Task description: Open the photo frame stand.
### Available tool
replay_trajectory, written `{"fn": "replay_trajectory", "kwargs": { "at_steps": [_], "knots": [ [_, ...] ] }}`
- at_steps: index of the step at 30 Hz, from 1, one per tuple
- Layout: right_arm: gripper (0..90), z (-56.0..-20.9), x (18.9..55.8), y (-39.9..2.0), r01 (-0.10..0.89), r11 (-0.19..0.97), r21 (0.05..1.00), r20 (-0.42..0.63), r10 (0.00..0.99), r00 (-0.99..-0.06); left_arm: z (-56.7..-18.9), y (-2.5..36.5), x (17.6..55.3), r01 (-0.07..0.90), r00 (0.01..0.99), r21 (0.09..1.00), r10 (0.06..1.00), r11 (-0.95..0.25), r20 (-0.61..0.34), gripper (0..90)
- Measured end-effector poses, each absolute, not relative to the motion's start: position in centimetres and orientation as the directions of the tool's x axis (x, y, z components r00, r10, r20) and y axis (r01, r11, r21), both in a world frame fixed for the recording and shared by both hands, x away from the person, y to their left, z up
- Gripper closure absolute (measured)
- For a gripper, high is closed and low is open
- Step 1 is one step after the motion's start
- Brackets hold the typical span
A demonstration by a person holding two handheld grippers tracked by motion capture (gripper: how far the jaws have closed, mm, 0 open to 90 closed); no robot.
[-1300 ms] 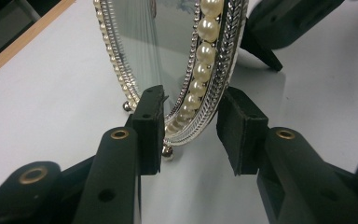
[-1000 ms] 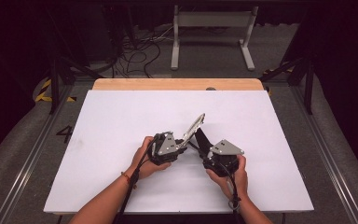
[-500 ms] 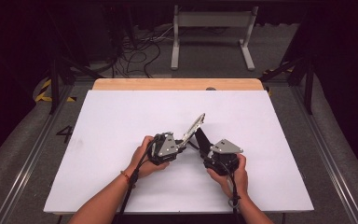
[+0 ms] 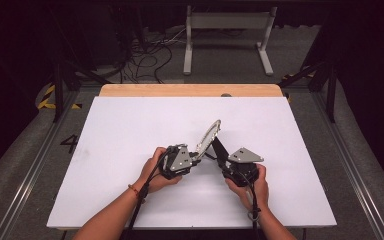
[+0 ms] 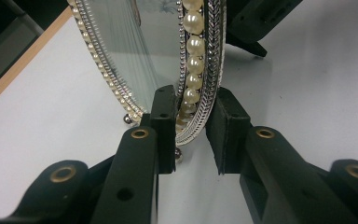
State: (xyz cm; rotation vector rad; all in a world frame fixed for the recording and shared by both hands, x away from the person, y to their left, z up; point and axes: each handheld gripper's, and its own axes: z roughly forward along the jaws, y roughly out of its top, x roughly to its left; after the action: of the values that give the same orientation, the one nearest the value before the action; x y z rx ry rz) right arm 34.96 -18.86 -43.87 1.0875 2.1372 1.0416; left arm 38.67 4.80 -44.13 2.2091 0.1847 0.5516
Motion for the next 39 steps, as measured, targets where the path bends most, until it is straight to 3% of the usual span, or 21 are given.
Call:
{"fn": "replay_trajectory", "kwargs": {
  "at_steps": [11,24,34,37,39],
  "knots": [
    [71.1,-43.9,35.3,-19.5,0.44,0.377,0.815,-0.09,0.833,-0.546,-44.0,4.3,38.2,-0.068,0.895,0.761,0.297,-0.645,0.332,73.3],
    [71.8,-43.7,35.5,-20.1,0.436,0.373,0.819,-0.084,0.829,-0.553,-43.9,5.1,38.7,-0.007,0.936,0.814,0.282,-0.58,0.209,73.9],
    [90.0,-41.9,34.3,-20.3,0.388,0.363,0.848,-0.063,0.793,-0.605,-42.8,7.8,39.8,0.038,0.924,0.835,0.338,-0.549,0.18,75.3],
    [90.0,-41.8,34.0,-19.5,0.376,0.394,0.838,-0.066,0.759,-0.648,-42.6,8.7,40.9,0.086,0.915,0.854,0.38,-0.512,0.135,76.8],
    [79.2,-41.9,33.9,-19.2,0.369,0.401,0.838,-0.076,0.757,-0.649,-42.6,9.1,41.3,0.099,0.908,0.861,0.4,-0.499,0.128,76.8]
  ]
}}
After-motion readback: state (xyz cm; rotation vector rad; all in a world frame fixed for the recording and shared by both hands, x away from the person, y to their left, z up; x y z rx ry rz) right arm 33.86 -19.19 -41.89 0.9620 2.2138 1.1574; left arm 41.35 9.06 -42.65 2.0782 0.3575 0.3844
